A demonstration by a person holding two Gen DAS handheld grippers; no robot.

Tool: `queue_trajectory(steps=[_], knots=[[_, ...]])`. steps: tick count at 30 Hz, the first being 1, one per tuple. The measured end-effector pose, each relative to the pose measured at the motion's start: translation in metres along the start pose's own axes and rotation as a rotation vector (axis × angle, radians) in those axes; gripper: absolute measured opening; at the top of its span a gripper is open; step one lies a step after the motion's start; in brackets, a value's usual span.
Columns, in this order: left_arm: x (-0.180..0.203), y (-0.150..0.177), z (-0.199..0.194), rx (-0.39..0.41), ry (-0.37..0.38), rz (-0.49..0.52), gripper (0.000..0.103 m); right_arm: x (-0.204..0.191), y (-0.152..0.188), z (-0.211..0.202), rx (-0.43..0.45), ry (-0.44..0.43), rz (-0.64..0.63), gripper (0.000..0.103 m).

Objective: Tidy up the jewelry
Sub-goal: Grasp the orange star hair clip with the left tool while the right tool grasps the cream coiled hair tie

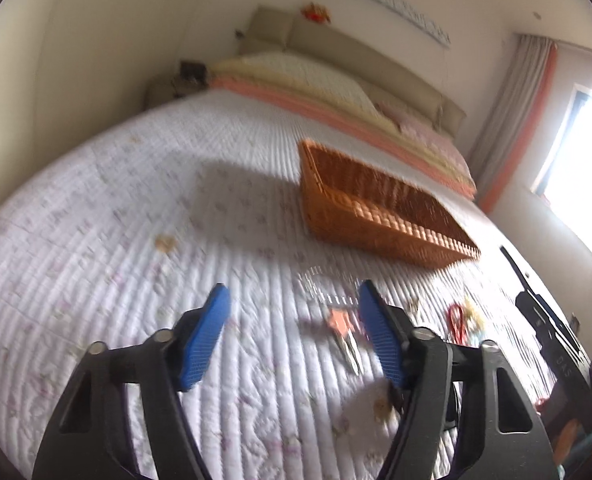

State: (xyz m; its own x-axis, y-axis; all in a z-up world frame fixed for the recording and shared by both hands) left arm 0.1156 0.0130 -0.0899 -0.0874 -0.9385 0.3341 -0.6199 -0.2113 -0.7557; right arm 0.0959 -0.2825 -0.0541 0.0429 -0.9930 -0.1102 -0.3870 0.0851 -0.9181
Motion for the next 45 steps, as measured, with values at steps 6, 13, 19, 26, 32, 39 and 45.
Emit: queue_trajectory(steps=[6,13,19,26,32,39,45], knots=[[0.012,0.013,0.017,-0.092,0.028,0.067,0.053,0.031,0.023,-0.009,-0.102,-0.001,0.059,0.054],[0.026,0.026,0.037,-0.191,0.011,0.138,0.039,0.041,0.032,0.027,-0.254,0.007,0.052,0.037],[0.025,0.034,0.042,-0.237,0.016,0.14,0.035,0.066,0.034,0.066,-0.357,0.015,0.1,0.03],[0.034,0.033,0.057,-0.275,-0.017,0.183,0.036,0.068,0.051,0.093,-0.451,0.018,0.085,0.03],[0.04,0.039,0.057,-0.269,-0.104,0.28,0.035,0.063,0.052,0.099,-0.473,0.006,0.076,0.024],[0.032,0.038,0.046,-0.235,-0.12,0.267,0.01,0.06,0.049,0.091,-0.446,-0.001,0.068,0.01],[0.035,0.028,0.03,-0.171,-0.061,0.237,0.01,0.058,0.032,0.073,-0.358,-0.024,0.069,0.01]])
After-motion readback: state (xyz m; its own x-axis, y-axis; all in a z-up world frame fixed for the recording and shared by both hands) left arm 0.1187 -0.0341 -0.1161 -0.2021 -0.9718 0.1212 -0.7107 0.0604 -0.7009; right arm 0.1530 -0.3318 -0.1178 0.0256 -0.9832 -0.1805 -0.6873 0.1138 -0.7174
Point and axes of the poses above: each gripper's, at about its wrist camera, not at the fingertips, and z roughly the way its jaws point, x to its right, y to its underside, the point moved 10 cm from there along z, roughly the way its jaws point, and after that the axes turned 3 degrees about -y, right-handed, at the moved point
